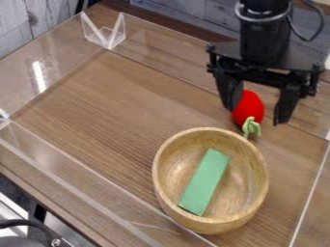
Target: Put the green block in the brown bowl
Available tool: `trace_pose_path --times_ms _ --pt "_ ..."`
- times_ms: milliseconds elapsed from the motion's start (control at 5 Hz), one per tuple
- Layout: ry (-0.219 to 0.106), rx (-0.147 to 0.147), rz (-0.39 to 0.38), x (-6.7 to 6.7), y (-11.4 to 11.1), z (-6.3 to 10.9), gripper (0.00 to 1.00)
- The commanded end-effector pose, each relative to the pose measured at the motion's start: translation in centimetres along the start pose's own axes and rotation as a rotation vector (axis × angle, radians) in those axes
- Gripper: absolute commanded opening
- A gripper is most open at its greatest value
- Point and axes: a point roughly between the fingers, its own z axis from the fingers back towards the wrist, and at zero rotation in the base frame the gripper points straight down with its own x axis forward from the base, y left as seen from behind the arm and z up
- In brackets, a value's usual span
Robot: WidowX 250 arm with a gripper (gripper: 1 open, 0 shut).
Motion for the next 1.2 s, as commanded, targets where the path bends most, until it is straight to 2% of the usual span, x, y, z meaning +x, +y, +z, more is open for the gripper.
trace_pose_path --times_ms 0,200,800,1000 --pt "-0.055 -0.003 0.047 1.4 -0.9 1.5 1.00" --pt "-0.062 0.006 0.089 1.9 -1.6 1.7 1.00" --pt "-0.066 0.019 0.098 1.9 -0.7 -1.0 1.00" --pt "-0.072 0.027 0.115 2.8 0.2 -1.8 1.00"
